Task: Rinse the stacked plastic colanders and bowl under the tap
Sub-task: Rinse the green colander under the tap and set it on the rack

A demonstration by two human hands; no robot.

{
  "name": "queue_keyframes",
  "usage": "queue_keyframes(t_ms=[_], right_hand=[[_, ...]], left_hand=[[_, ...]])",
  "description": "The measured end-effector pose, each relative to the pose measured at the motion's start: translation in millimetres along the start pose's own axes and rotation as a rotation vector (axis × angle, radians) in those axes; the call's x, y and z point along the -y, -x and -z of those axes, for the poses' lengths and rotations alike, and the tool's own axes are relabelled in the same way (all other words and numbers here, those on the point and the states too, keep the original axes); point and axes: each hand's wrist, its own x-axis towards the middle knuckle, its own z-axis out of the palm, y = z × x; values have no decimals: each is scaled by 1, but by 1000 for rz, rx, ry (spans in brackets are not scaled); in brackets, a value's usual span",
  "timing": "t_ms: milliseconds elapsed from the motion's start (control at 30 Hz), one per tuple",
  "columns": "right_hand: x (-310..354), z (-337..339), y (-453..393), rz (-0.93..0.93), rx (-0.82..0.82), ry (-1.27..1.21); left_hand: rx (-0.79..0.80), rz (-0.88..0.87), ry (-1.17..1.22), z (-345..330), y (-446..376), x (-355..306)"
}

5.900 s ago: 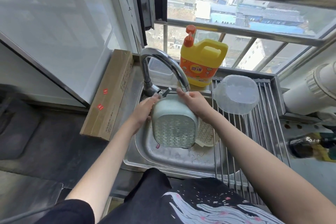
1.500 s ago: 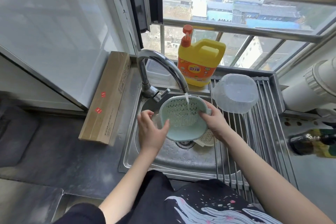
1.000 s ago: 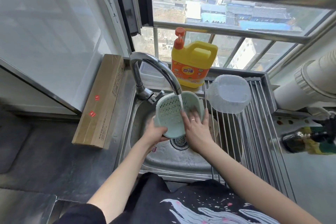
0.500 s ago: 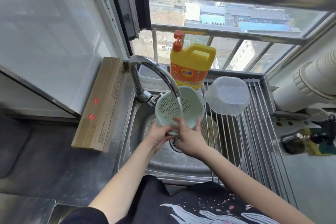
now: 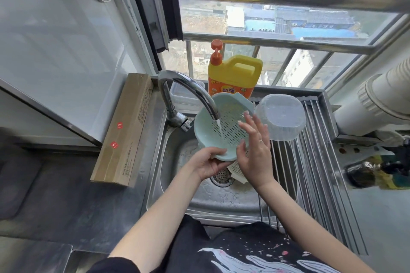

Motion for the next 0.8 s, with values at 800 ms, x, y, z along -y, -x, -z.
queue_keyframes(t_ms=[800], right_hand=[[-5,9,0,-820,358,-504]], left_hand=[[-312,-240,-401,10,8,7]])
